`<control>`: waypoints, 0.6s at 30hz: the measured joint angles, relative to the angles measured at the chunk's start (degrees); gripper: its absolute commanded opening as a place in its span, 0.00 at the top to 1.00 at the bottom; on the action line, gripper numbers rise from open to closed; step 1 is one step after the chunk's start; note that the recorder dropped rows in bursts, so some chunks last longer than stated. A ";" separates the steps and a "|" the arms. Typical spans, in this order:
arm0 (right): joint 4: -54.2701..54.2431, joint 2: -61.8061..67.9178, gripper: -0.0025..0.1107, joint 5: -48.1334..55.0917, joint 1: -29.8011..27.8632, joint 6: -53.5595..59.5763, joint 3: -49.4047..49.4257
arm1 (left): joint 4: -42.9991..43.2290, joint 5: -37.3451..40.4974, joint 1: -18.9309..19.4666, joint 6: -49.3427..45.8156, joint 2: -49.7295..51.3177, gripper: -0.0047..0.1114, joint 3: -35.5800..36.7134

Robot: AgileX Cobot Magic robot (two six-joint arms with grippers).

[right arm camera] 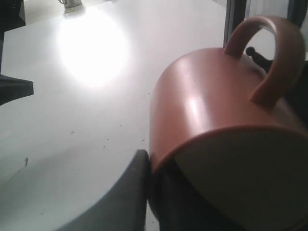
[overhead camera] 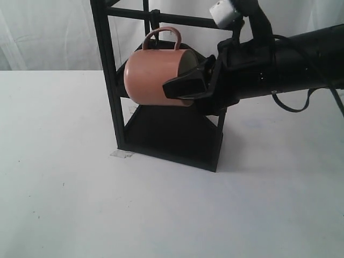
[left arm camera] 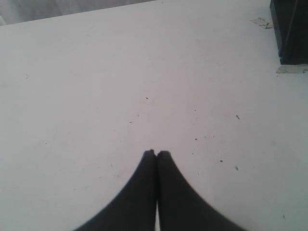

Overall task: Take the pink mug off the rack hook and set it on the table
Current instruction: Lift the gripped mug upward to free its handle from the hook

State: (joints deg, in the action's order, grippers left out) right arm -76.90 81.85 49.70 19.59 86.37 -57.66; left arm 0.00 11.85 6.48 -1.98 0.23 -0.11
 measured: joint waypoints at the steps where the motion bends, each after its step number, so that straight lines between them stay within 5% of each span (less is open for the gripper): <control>1: -0.45 0.00 0.98 0.39 0.00 0.12 0.00 | 0.00 0.00 0.00 0.00 0.00 0.96 0.00; 18: -3.49 -3.11 0.98 0.70 0.00 1.21 0.00 | 0.00 0.00 0.00 0.00 0.00 0.96 0.00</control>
State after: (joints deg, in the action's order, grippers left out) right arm -80.38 78.74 50.40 19.59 87.58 -57.66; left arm 0.00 11.85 6.48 -1.98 0.23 -0.11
